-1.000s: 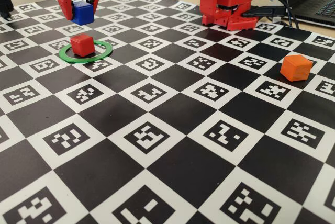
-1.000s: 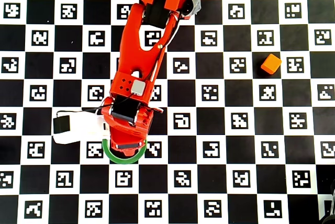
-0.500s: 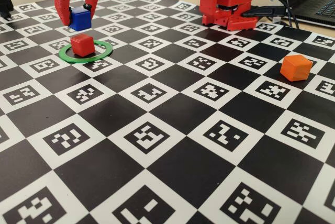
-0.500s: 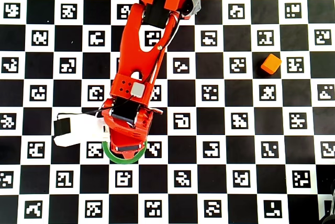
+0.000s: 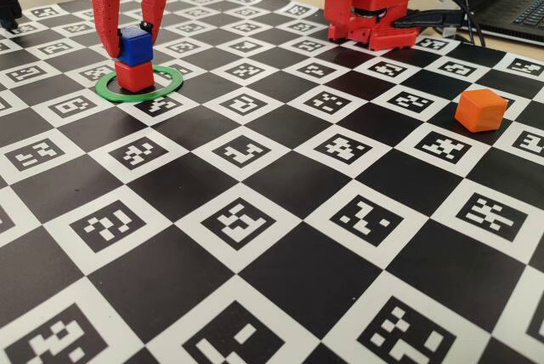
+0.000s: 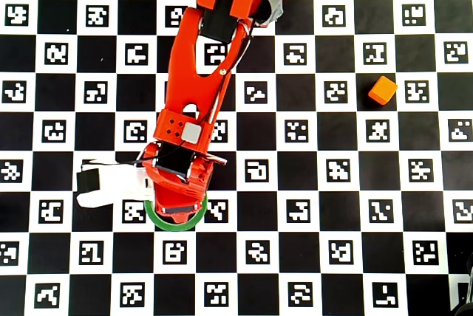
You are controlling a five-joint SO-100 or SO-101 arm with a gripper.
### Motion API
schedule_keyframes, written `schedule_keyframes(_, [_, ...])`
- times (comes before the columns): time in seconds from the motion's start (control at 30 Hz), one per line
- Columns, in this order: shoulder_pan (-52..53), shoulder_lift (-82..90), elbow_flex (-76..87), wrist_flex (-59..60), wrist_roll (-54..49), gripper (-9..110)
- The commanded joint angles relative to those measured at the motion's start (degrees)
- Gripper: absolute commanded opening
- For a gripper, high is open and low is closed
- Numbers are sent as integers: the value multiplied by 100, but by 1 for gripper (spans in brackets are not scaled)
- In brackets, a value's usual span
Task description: Grab the red cube then put it in the green circle then put the blue cube on top and finally the orange cube on top
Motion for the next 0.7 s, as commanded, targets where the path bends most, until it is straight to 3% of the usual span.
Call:
schedule_keyframes(0.0, [70,237,-70,-70,-18,5])
schedule_keyframes(0.13, [35,237,-70,-9,-62,26])
schedule_keyframes(0.67, [53,439,-896,694,448,33])
